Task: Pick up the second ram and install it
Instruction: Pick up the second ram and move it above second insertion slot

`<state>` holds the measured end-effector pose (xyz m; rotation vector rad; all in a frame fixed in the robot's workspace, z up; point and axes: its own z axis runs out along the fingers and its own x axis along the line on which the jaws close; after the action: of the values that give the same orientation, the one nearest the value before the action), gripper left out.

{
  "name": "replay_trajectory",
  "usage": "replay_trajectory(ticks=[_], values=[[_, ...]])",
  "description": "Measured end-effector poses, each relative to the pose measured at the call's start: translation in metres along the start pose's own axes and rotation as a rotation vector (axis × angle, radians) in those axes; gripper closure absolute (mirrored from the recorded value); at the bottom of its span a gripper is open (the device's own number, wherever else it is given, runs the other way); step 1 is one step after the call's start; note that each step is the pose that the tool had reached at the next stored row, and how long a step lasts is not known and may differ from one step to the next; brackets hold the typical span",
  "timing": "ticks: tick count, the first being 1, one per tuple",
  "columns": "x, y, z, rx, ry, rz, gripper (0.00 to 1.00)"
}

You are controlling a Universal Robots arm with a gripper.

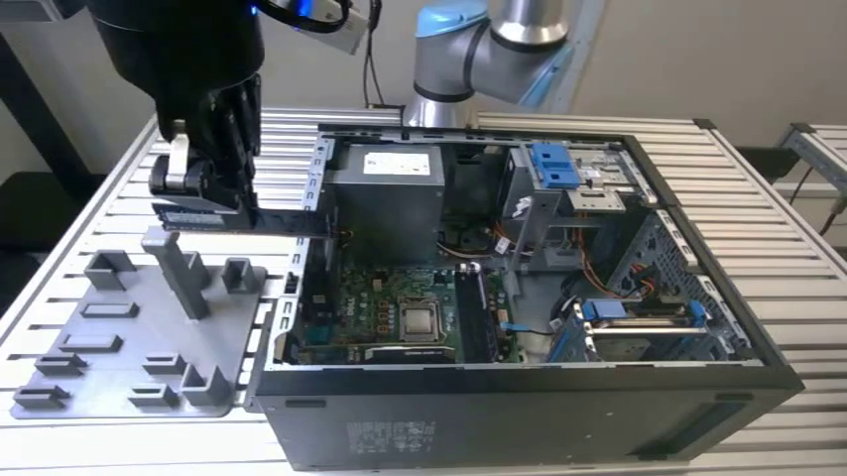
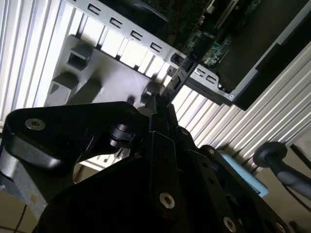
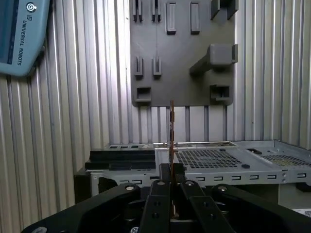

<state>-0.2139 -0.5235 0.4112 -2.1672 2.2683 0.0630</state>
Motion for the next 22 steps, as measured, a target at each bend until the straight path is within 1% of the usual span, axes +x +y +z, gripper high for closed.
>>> replay_trajectory(ticks=[18, 22], values=[[-0.0026, -0.057, -0.0014, -0.0025, 0.0001, 0.0, 0.86], [-0.0032, -0.0681, -0.0017, -0.0029, 0.0002, 0.0, 0.86]])
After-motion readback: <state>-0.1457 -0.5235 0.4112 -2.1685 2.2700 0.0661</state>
